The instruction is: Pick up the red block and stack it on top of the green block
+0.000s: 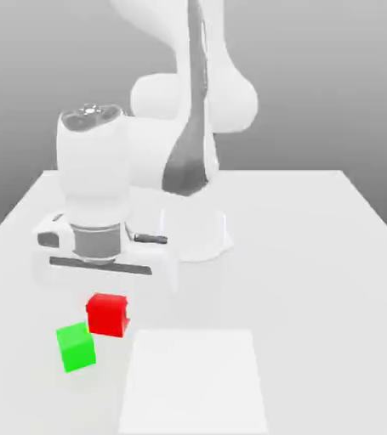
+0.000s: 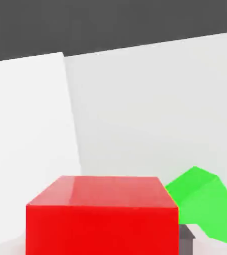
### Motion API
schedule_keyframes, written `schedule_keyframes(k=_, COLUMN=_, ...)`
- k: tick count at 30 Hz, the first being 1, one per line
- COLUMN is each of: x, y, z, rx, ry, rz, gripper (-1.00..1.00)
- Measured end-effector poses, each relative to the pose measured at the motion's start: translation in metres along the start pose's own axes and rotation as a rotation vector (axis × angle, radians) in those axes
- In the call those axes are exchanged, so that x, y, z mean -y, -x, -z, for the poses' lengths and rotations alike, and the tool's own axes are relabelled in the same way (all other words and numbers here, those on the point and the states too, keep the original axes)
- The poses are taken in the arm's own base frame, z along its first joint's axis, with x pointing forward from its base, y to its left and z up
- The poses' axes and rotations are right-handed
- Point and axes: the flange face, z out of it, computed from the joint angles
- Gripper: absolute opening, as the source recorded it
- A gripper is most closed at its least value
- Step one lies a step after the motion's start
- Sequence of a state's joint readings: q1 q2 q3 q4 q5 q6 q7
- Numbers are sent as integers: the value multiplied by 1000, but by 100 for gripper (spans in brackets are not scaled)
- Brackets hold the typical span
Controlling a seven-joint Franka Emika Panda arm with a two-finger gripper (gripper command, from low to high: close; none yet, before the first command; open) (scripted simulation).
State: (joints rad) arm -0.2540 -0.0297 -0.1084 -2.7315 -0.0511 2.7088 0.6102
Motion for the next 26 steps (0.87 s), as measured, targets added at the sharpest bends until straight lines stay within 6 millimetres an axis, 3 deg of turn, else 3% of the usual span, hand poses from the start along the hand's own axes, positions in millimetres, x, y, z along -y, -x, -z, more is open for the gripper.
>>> schedule_keyframes(k=9, x=-47, y=-25, z=11, rx=14, ry=-11, rz=37, gripper=-100)
schedule_keyframes(k=16, x=-47, y=-26, z=-39, rx=16, ry=-15, rz=48, gripper=-100)
schedule_keyframes(k=17, x=-47, y=-26, z=-48, rx=16, ry=-13, rz=47, gripper=100)
schedule_keyframes(k=23, x=-48, y=-25, z=-52, rx=16, ry=-12, rz=46, gripper=100)
schedule_keyframes(k=26, x=-47, y=-27, z=-37, rx=15, ry=-16, rz=48, gripper=100)
